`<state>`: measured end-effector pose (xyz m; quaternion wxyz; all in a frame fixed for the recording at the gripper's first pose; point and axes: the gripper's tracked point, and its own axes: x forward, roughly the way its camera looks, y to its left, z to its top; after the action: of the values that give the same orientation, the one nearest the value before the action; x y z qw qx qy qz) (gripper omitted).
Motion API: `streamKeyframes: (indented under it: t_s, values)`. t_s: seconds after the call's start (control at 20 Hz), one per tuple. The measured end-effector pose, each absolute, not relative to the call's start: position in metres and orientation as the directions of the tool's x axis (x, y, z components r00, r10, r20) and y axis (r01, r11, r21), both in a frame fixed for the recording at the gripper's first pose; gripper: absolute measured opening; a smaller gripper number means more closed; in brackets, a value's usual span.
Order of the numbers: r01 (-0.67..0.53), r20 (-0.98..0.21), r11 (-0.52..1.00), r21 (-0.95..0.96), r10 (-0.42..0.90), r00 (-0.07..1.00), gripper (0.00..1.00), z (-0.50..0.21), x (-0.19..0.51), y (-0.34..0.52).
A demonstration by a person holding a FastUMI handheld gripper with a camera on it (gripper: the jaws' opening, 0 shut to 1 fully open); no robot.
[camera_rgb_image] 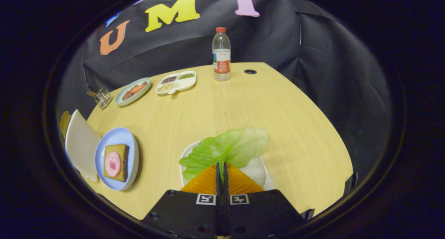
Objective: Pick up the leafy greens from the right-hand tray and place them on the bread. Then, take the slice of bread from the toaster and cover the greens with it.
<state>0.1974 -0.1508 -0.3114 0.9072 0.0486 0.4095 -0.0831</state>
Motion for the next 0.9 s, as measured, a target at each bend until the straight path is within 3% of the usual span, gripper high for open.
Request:
streamKeyframes:
  t_s: [0.45,0.9]
  values:
    - [0.167,-0.639,0.986,0.003,-0.127,0.759,0.00,-0.227,0.172,-0.104]
    - [0.090,-0.580,0.996,0.014,-0.065,0.812,0.00,-0.201,0.162,0.004]
